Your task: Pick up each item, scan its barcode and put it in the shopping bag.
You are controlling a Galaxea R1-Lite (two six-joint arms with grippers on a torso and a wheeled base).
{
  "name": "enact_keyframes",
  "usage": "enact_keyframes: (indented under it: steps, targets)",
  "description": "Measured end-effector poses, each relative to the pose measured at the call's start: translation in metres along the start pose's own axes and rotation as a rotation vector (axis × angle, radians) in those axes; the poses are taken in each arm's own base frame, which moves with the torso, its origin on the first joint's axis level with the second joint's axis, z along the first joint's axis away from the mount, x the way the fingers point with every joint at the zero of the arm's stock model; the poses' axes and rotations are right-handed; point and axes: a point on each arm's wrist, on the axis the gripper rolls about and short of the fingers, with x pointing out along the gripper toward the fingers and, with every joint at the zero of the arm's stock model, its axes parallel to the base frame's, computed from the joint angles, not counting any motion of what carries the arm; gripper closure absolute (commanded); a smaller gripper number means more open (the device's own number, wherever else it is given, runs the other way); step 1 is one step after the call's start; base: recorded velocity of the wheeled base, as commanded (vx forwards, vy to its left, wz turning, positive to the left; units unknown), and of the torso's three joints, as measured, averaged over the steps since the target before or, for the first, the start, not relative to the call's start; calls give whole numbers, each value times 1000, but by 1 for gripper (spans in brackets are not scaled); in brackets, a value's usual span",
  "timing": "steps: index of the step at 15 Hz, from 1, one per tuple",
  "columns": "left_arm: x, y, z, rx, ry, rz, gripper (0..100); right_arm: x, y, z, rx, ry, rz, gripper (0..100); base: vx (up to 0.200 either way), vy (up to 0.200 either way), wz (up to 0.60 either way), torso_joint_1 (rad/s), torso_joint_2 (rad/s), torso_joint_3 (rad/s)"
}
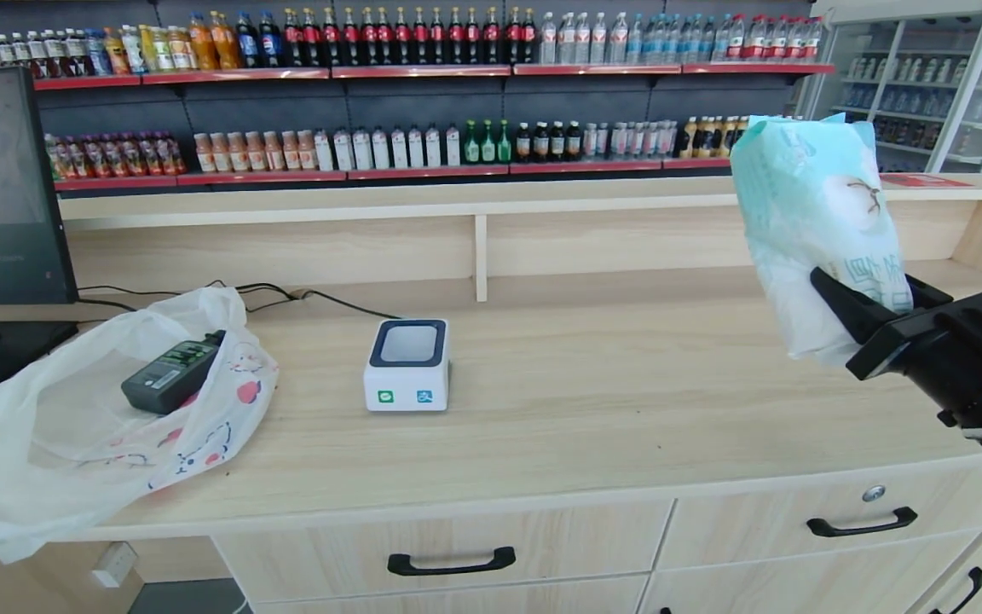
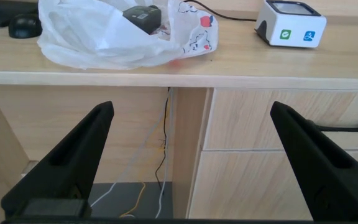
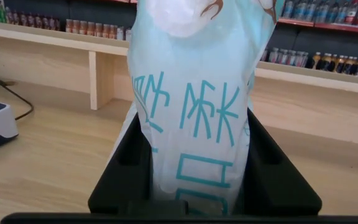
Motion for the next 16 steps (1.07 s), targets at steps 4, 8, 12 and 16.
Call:
enact_keyframes:
  steps: [4, 8, 12, 16]
  targets:
    - [0, 0, 0, -2, 0, 0, 0, 1, 7, 4, -23, -19, 29, 100, 0, 200, 0, 4, 2, 2]
    - [0, 0, 0, -10, 0, 2, 0, 0, 11, 3, -15, -14, 47, 100, 0, 200, 0, 2, 1, 4]
    - [0, 0, 0, -23, -2, 3, 0, 0, 15, 0, -4, -3, 62, 100, 0, 200, 0, 2, 2, 5]
    - [0, 0, 0, -23, -2, 3, 0, -2, 16, -3, 3, 15, 66, 100, 0, 200, 0, 0, 1, 1]
